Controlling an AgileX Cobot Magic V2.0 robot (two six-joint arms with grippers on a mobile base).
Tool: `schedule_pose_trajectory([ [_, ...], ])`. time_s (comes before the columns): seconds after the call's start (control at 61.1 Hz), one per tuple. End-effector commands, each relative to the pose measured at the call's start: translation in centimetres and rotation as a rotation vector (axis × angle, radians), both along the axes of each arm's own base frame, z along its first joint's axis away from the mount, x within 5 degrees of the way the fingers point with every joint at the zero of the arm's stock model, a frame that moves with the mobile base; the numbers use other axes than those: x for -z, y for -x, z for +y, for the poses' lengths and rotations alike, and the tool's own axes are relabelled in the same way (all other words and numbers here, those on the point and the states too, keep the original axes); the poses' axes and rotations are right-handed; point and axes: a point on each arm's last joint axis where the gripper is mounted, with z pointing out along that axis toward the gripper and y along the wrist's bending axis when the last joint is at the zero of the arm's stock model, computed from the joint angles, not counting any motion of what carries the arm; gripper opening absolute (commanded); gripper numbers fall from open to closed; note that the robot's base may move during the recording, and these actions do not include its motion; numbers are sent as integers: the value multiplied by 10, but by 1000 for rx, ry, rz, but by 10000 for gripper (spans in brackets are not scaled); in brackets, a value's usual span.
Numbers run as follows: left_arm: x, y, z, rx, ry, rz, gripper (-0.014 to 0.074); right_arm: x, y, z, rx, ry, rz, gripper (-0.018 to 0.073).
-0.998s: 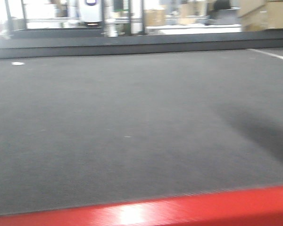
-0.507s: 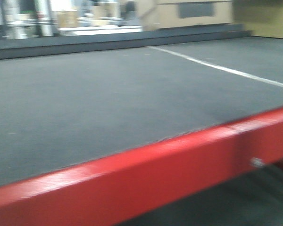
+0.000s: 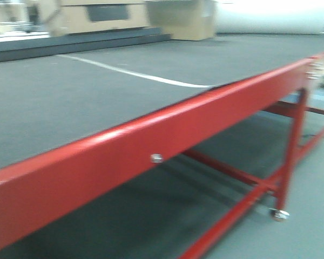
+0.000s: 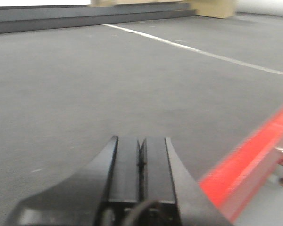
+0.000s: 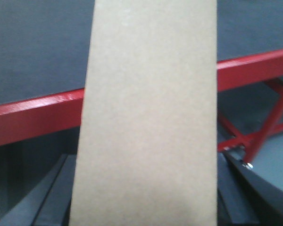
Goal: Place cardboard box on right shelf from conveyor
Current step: 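Drive away from the conveyor holding the box in the right gripper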
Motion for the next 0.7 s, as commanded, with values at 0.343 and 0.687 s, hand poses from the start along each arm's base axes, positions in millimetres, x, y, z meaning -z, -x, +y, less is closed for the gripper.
schedule_pose_trajectory([
  [0.343, -6, 1, 0, -1, 11, -92, -115, -15, -1, 0, -3, -24, -106, 141],
  [0.687, -6, 1, 0, -1, 11, -92, -116, -15, -1, 0, -3, -24, -106, 141],
])
